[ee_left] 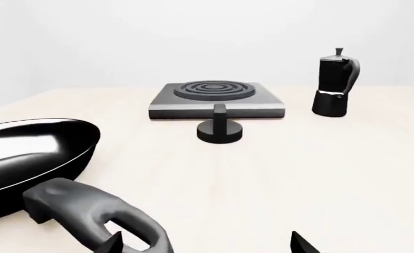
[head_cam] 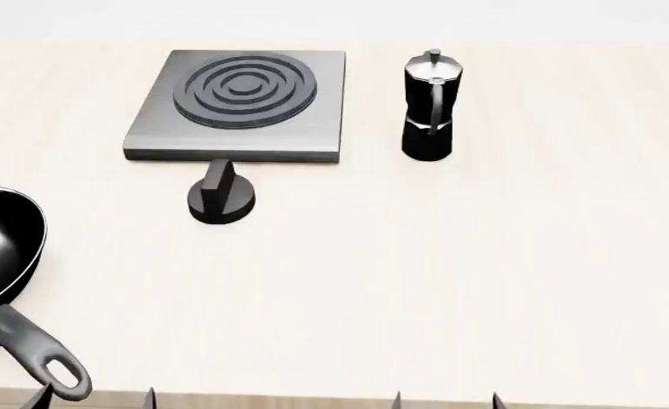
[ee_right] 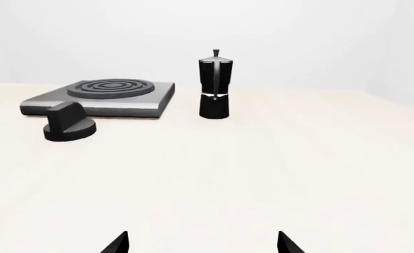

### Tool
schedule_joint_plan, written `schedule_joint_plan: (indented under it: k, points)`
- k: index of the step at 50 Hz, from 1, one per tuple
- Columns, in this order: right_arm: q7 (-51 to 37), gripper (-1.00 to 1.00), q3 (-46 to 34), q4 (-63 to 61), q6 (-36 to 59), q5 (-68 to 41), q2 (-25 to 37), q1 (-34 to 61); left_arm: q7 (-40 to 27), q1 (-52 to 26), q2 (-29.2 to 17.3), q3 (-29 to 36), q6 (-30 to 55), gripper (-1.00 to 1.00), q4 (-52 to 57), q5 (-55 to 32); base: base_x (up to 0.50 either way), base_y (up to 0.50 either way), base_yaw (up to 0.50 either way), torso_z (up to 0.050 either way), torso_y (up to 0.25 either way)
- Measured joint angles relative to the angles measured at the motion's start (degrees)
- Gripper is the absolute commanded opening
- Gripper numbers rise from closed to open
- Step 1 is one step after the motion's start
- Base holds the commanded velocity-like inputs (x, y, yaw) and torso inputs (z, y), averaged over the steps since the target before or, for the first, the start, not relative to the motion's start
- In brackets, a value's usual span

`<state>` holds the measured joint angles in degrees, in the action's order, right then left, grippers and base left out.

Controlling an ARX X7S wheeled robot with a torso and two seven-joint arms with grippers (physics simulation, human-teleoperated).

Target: Turn on the stove.

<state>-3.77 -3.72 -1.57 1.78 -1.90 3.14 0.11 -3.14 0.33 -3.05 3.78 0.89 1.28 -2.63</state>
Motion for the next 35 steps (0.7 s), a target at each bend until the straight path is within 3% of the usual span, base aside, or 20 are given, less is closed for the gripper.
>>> schedule_joint_plan:
  k: [35]
  points:
    - [-3.29,1.0,-5.66,-34.96,30.44,4.54,4.75,3.19,-3.16,-2.59,-4.48,1.54,22.37,1.0,27.32,-3.49,0.0,0.0,0.0,0.0,0.0]
